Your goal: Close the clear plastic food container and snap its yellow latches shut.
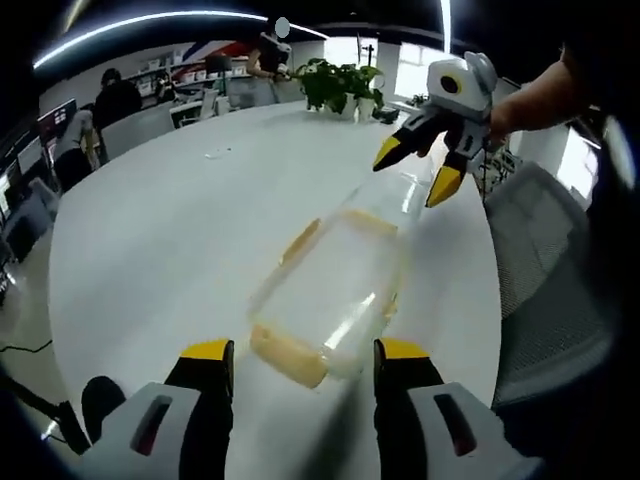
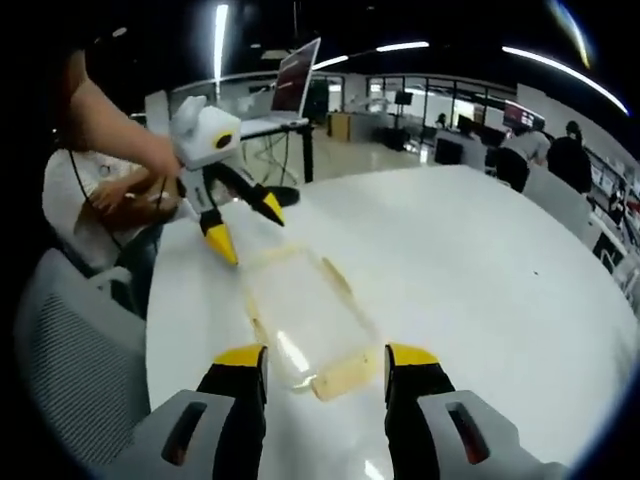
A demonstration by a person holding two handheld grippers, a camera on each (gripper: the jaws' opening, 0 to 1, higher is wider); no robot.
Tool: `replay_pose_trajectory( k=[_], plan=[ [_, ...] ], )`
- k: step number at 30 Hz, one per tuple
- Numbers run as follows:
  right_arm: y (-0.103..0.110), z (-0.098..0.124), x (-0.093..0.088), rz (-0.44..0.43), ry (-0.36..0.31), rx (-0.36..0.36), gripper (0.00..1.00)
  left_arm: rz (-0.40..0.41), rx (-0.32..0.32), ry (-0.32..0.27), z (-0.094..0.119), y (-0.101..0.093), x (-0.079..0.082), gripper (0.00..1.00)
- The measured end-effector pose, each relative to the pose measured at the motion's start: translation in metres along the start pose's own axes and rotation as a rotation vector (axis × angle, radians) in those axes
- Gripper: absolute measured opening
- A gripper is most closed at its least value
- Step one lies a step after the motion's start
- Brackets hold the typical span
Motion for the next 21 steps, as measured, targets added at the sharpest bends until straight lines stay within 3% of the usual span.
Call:
replay_pose_trajectory(
  k=[4,13,19,21],
  plan=[
    [0.0,-0.005,0.0,0.052,0.025,0.025,0.46,-0.007,-0.029,0.021,-0.002,0.004,0.0,0.56],
    [-0.007,-0.013,-0.001,0.075,0.076,0.045,0.47,-0.022,-0.071,0.046,-0.004,0.009,-0.001,0.57],
    [-0.013,-0.017,-0.003,0.146,0.13,0.078,0.46,-0.136,-0.141,0.137,-0.006,0.01,-0.008,0.56],
    [-0.013,-0.018,-0.003,0.162,0.144,0.097,0.45,-0.132,-0.154,0.152,-0.007,0.012,-0.01,0.55]
  ],
)
Point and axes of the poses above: the point that each gripper's makers call its tool centre point, and the gripper's own axes: z roughly backward along the fingers, y roughly to its left, x roughly out of its top, the point moved 5 cm from there along z, roughly backward along the fingers, and after that the axes turned 5 degrees about -x, right-handed, at the moved point
